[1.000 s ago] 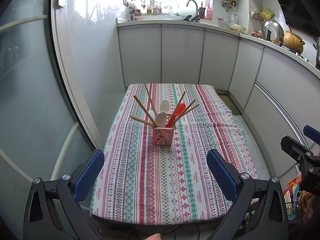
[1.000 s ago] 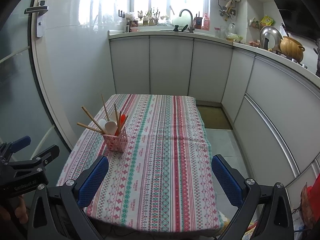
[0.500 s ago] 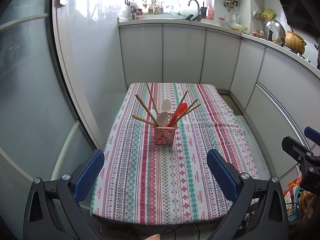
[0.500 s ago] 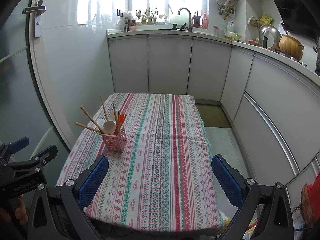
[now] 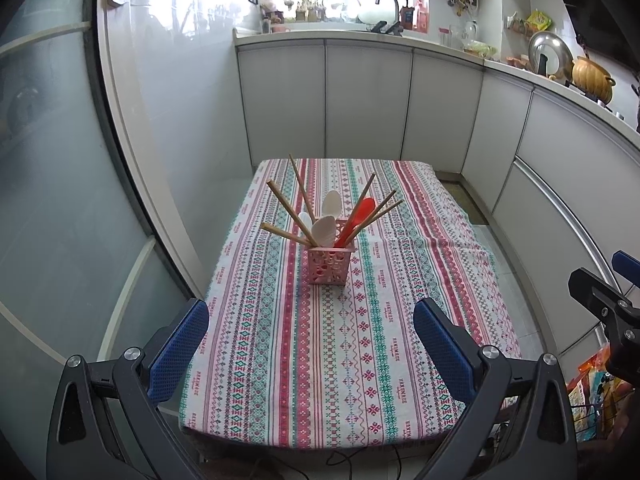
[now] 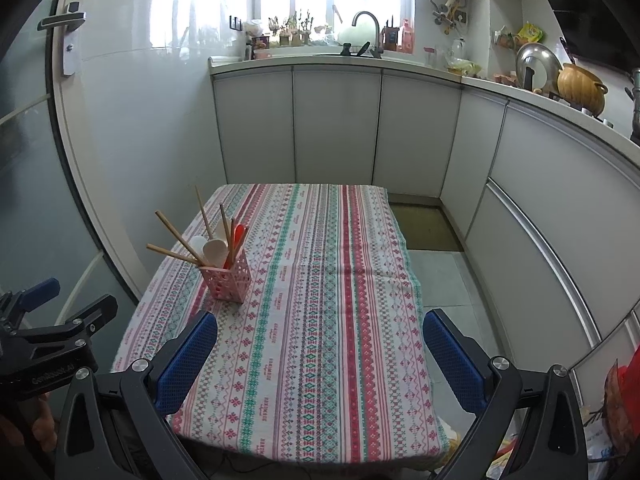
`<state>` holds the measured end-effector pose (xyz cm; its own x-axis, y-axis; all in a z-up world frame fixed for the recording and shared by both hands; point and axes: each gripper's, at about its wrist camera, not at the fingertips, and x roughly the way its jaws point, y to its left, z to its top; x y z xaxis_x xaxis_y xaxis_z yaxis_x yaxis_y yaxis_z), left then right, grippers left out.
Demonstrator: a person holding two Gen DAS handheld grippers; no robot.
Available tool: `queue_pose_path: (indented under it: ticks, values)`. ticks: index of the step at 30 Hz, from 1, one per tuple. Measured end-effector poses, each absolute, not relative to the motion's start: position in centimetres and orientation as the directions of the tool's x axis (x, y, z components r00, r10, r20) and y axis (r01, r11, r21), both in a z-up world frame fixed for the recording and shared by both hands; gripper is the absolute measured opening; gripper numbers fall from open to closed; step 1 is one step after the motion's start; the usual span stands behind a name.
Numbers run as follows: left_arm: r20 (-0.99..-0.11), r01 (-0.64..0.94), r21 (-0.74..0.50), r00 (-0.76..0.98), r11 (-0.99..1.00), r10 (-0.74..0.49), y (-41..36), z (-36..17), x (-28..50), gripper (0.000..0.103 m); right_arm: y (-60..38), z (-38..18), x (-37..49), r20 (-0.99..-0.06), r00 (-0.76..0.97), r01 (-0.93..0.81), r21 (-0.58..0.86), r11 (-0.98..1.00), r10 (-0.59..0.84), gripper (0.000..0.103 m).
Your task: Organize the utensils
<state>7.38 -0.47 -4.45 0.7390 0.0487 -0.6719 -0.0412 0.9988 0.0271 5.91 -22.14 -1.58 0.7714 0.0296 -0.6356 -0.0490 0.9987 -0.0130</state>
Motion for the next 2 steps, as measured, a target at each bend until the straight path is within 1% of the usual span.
queue_pose_path:
  ticks: [2]
  values:
    - [-0.672,-0.043,0.028,0.738,0.999,0.051,-0.46,-4.68,7.67,0.103,-22.21,-1.86,6.26,-0.643,0.766,-0.049,-0.013,0.999,0.029,0.103]
